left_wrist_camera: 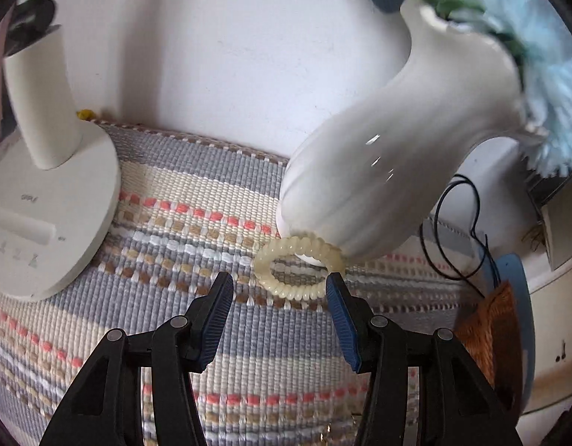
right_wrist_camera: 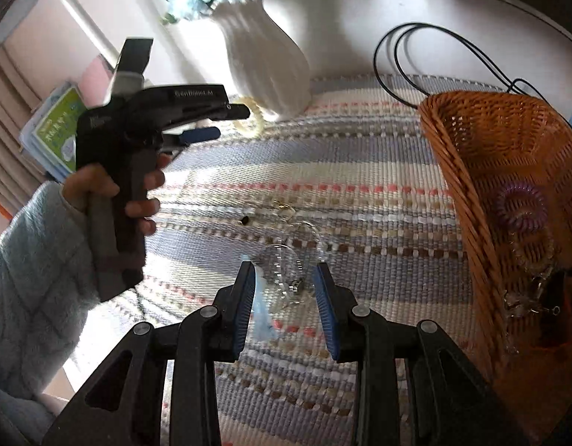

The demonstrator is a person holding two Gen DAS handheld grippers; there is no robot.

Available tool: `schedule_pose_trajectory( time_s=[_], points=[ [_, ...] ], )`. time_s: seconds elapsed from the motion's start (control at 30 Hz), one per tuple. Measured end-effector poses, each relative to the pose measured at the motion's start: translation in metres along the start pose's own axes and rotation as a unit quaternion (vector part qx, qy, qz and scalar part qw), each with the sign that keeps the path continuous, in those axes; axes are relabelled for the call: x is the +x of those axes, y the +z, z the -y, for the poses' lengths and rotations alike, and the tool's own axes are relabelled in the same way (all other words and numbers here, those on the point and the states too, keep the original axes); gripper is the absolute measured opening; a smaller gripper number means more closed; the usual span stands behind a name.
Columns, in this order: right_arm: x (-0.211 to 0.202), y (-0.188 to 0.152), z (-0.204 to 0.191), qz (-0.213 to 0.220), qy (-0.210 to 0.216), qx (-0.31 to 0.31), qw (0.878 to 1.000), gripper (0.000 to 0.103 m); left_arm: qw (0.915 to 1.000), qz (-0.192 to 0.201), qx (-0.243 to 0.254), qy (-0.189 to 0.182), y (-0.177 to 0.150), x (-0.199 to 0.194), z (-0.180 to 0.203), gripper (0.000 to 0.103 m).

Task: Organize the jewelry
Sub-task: 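Grasp the cream coil hair tie with the left tool while the right grasps a clear bead bracelet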

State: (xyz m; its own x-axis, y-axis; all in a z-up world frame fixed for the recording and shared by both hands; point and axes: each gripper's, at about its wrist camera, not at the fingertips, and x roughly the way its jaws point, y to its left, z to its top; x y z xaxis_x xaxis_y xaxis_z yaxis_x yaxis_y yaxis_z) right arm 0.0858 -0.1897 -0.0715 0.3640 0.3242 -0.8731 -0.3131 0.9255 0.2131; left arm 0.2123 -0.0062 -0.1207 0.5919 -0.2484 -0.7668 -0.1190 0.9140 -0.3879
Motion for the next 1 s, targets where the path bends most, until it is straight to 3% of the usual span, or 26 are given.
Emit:
schedule_pose_trajectory(
  time_s=[0.1, 0.3, 0.33, 0.37, 0.4, 0.47, 0.57, 0.67, 0.8, 1.0],
  points=[
    [0.009, 0.002, 0.006, -0.003, -0.013, 0.015, 1.0, 0.036, 0.9997, -0.01, 0.022, 0.001, 0.0, 0.01, 0.005, 0.055],
    [0.026, 0.01, 0.002, -0.003, -0.028, 0.002, 1.0, 0.036, 0.9997, 0.009, 0.017, -0.017, -0.006, 0.016, 0.001, 0.053],
    [0.029, 0.011, 0.001, -0.002, -0.032, -0.002, 0.999, 0.036, 0.9996, 0.011, 0.018, -0.019, -0.006, 0.016, 0.002, 0.042],
    [0.033, 0.012, 0.0, -0.001, -0.037, -0.005, 0.999, 0.036, 0.9997, 0.014, 0.016, -0.014, -0.007, 0.016, 0.001, 0.023],
    [0.036, 0.013, -0.001, -0.001, -0.043, -0.007, 0.999, 0.036, 0.9998, 0.016, 0.013, -0.008, -0.007, 0.015, -0.003, 0.015],
    [0.042, 0.014, -0.002, 0.0, -0.052, -0.011, 0.999, 0.036, 0.9995, 0.023, -0.004, -0.022, -0.007, 0.01, -0.014, 0.011],
    [0.049, 0.012, -0.005, 0.008, -0.089, -0.03, 0.996, 0.033, 0.9983, 0.037, -0.012, -0.044, -0.006, -0.002, -0.024, 0.011],
    [0.053, 0.012, -0.006, 0.018, -0.106, -0.059, 0.992, 0.011, 0.9973, 0.047, -0.006, -0.056, -0.005, -0.014, -0.025, 0.011],
    [0.051, 0.014, -0.002, 0.011, -0.084, -0.06, 0.995, 0.009, 0.9957, 0.06, 0.009, -0.07, -0.006, -0.032, -0.022, 0.011],
    [0.024, 0.021, 0.007, 0.053, -0.037, -0.011, 0.998, 0.009, 0.9945, 0.061, 0.024, -0.082, -0.013, -0.045, -0.012, 0.011]
  ],
)
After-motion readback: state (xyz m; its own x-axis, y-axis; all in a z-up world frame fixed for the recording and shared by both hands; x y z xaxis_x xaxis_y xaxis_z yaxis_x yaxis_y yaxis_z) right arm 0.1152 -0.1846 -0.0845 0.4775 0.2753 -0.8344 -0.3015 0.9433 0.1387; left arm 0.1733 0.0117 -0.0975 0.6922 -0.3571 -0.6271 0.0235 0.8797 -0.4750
